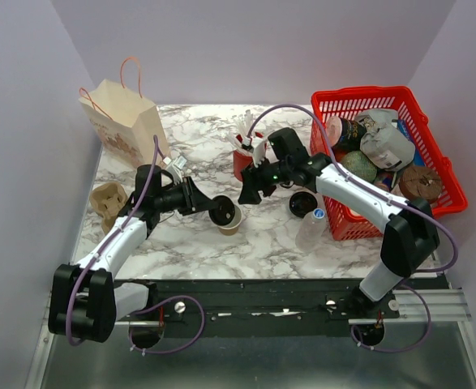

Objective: Pack the takeout coffee

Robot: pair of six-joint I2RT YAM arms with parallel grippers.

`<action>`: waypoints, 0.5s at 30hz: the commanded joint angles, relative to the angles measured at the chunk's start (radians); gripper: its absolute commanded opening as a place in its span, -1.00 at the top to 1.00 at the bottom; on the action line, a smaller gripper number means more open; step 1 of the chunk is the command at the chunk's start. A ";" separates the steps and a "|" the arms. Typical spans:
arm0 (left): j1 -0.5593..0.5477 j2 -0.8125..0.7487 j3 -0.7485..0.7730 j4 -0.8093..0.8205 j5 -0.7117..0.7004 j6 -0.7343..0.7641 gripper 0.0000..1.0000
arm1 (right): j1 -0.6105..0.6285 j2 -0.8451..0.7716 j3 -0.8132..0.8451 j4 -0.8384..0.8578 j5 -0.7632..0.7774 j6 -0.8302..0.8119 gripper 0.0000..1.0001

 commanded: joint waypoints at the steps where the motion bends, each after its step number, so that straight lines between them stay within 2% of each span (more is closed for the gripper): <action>1: 0.010 0.012 0.023 -0.009 -0.010 0.013 0.43 | 0.007 0.023 0.020 0.020 0.020 0.032 -0.45; 15: 0.011 0.011 0.026 -0.052 -0.035 0.043 0.20 | 0.013 0.052 0.013 0.043 0.013 0.066 -0.45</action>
